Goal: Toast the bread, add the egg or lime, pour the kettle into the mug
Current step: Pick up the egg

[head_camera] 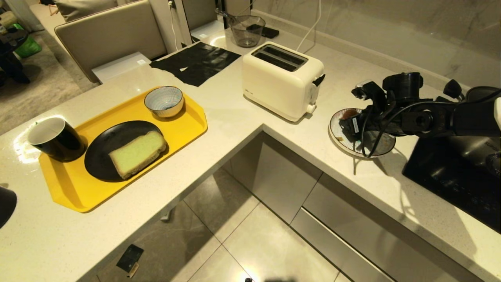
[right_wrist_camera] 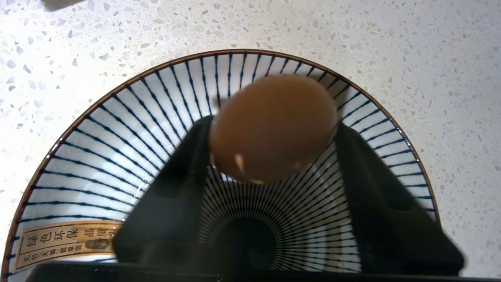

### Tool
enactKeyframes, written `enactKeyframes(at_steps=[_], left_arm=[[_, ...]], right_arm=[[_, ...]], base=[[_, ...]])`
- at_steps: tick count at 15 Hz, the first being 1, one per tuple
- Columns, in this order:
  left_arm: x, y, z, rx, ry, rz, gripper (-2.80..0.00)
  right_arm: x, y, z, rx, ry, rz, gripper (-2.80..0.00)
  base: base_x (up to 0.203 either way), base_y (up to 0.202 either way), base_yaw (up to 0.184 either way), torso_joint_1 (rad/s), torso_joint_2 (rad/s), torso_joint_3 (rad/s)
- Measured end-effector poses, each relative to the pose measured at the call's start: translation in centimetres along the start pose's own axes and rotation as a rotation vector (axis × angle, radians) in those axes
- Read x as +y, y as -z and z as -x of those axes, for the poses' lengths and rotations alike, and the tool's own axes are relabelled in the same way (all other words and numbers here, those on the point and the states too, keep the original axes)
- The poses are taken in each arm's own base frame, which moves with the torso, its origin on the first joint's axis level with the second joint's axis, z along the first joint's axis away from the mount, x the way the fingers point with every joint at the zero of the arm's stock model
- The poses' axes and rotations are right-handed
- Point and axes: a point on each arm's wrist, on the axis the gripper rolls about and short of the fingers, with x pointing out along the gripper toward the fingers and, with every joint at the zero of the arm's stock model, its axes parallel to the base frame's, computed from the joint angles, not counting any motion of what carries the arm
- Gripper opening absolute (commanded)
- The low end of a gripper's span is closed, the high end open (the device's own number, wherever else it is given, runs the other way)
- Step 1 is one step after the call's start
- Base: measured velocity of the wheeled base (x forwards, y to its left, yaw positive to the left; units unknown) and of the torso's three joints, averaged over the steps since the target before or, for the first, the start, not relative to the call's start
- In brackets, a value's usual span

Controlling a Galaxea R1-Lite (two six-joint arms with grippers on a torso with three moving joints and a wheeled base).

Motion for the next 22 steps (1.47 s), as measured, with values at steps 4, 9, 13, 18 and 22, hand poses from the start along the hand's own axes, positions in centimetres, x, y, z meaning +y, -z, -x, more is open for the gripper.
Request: enactKeyframes(at_steps=[4, 9, 13, 18, 22], left_arm=[[0.0, 0.0, 0.0, 0.000, 0.001, 0.000, -2.80], [0.0, 0.0, 0.0, 0.000, 0.001, 0.000, -2.80], [0.0, 0.0, 0.0, 0.000, 0.001, 0.000, -2.80], [0.0, 0.0, 0.0, 0.000, 0.001, 0.000, -2.80], [0.0, 0.0, 0.0, 0.000, 0.000, 0.000, -2.80]], right_arm=[[0.0, -0.1, 0.0, -0.003, 0.000, 0.000, -2.80], [-0.2, 0.0, 0.1, -0.005, 0.003, -0.001, -2.80], [-0.9, 0.0, 0.3, -0.005, 0.016, -0.005, -2.80], [-2.2, -0.9, 1.8, -0.043, 0.013, -0.010, -2.80], [-2.4, -2.1, 4.2, -0.074, -0.056, 0.001, -2.80]], base=[[0.000, 0.000, 0.000, 0.000, 0.00, 0.000], [0.000, 0.000, 0.000, 0.000, 0.00, 0.000], [0.000, 0.000, 0.000, 0.000, 0.00, 0.000], [0.000, 0.000, 0.000, 0.000, 0.00, 0.000], [0.000, 0.000, 0.000, 0.000, 0.00, 0.000]])
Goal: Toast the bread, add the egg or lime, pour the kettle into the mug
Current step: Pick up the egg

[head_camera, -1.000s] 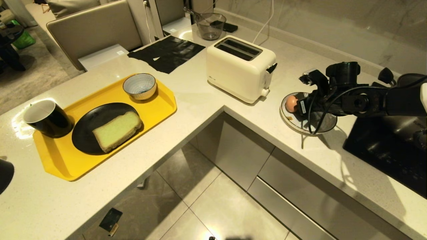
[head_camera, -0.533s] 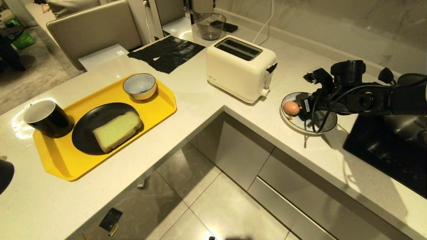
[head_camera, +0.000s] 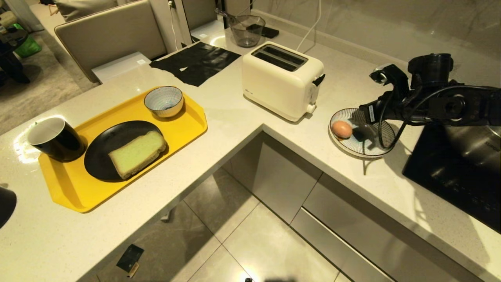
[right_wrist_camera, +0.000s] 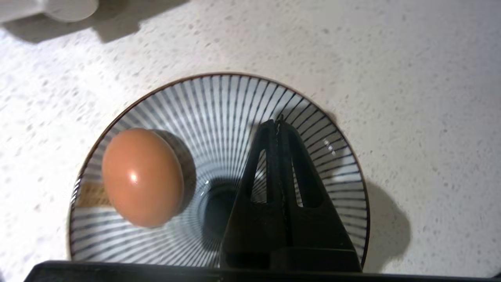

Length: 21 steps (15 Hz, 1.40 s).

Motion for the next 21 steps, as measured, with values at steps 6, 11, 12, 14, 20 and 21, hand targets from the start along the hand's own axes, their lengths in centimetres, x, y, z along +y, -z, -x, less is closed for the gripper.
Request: enactKeyframes(at_steps=[6, 11, 12, 14, 20, 21], left_arm=[[0.0, 0.0, 0.0, 0.000, 0.001, 0.000, -2.80], [0.0, 0.0, 0.0, 0.000, 0.001, 0.000, -2.80], [0.0, 0.0, 0.0, 0.000, 0.001, 0.000, -2.80], [0.0, 0.0, 0.0, 0.000, 0.001, 0.000, -2.80], [0.0, 0.0, 0.0, 0.000, 0.000, 0.000, -2.80], [0.0, 0.0, 0.0, 0.000, 0.001, 0.000, -2.80]], right_arm=[[0.5, -0.1, 2.6, 0.087, -0.103, 0.104, -2.80], [1.3, 0.6, 3.1, 0.117, -0.128, 0.127, 0.00], [1.4, 0.6, 3.1, 0.121, -0.130, 0.117, 0.00], [2.0, 0.6, 3.1, 0.147, -0.133, 0.070, 0.00], [4.6, -0.4, 3.0, 0.221, 0.058, -0.130, 0.00], [4.9, -0.6, 2.9, 0.220, 0.081, -0.145, 0.00]], base=[[0.000, 0.000, 0.000, 0.000, 0.00, 0.000], [0.000, 0.000, 0.000, 0.000, 0.00, 0.000], [0.000, 0.000, 0.000, 0.000, 0.00, 0.000], [0.000, 0.000, 0.000, 0.000, 0.00, 0.000], [0.000, 0.000, 0.000, 0.000, 0.00, 0.000], [0.000, 0.000, 0.000, 0.000, 0.00, 0.000]])
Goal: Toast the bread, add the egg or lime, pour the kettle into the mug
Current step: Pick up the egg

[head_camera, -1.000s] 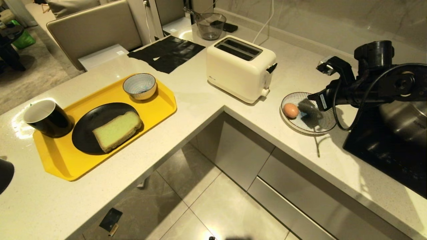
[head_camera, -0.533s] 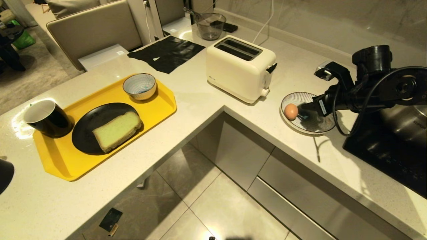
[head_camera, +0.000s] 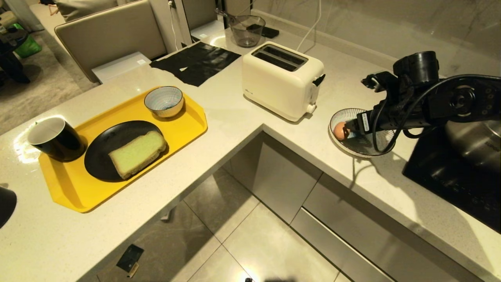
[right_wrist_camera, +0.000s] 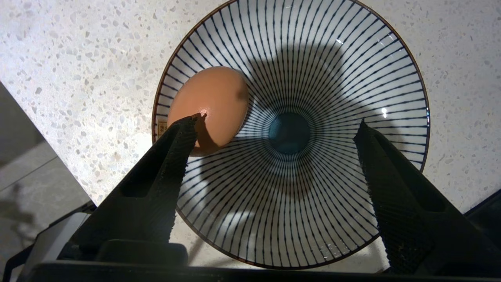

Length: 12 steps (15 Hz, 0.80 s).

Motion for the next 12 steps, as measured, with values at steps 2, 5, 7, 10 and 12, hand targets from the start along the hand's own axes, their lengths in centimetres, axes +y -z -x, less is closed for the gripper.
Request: enactKeyframes(at_steps=[2, 5, 7, 10, 12], left_arm=[[0.0, 0.0, 0.0, 0.000, -0.001, 0.000, -2.80], [0.0, 0.0, 0.0, 0.000, -0.001, 0.000, -2.80], [0.0, 0.0, 0.0, 0.000, -0.001, 0.000, -2.80], [0.0, 0.0, 0.0, 0.000, 0.000, 0.000, -2.80], [0.0, 0.0, 0.0, 0.000, 0.000, 0.000, -2.80]], right_arm=[[0.4, -0.2, -0.1, -0.005, 0.013, -0.006, 0.00], [1.0, -0.1, -0.4, 0.001, 0.018, -0.017, 0.00], [1.4, 0.0, -0.7, 0.006, 0.011, -0.013, 0.00], [1.9, 0.1, -1.2, 0.013, 0.003, -0.008, 0.00], [2.0, 0.3, -1.6, 0.016, 0.002, -0.007, 0.00]], base=[[0.000, 0.000, 0.000, 0.000, 0.00, 0.000], [0.000, 0.000, 0.000, 0.000, 0.00, 0.000], [0.000, 0.000, 0.000, 0.000, 0.00, 0.000], [0.000, 0.000, 0.000, 0.000, 0.00, 0.000], [0.000, 0.000, 0.000, 0.000, 0.00, 0.000]])
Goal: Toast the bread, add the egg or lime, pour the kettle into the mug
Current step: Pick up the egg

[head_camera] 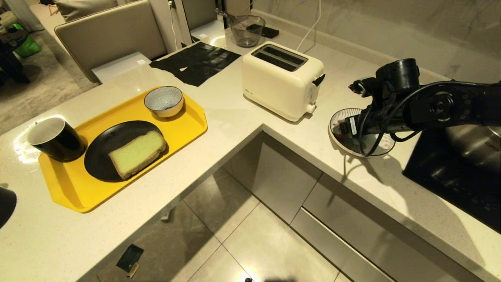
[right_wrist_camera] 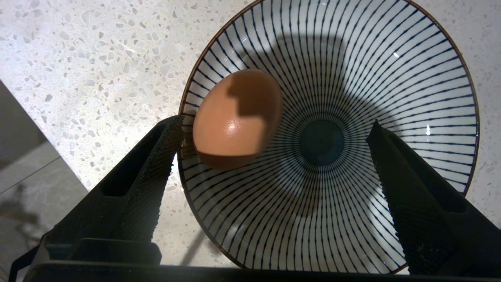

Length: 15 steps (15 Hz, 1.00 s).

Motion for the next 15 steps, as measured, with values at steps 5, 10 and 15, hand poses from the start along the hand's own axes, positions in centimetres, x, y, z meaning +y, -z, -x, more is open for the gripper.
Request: enactKeyframes(at_steps=[5, 10, 15], left_arm=[[0.0, 0.0, 0.0, 0.000, 0.000, 0.000, -2.80], [0.0, 0.0, 0.0, 0.000, 0.000, 0.000, -2.80], [0.0, 0.0, 0.0, 0.000, -0.001, 0.000, -2.80]], right_arm=[[0.0, -0.1, -0.6, -0.002, 0.022, -0.001, 0.00], [0.0, -0.3, -1.1, -0.006, 0.028, -0.002, 0.00], [-0.2, -0.6, -1.5, -0.020, 0.035, -0.007, 0.00]], base=[[0.000, 0.000, 0.000, 0.000, 0.00, 0.000], [0.000, 0.000, 0.000, 0.000, 0.00, 0.000], [0.000, 0.000, 0.000, 0.000, 0.00, 0.000]])
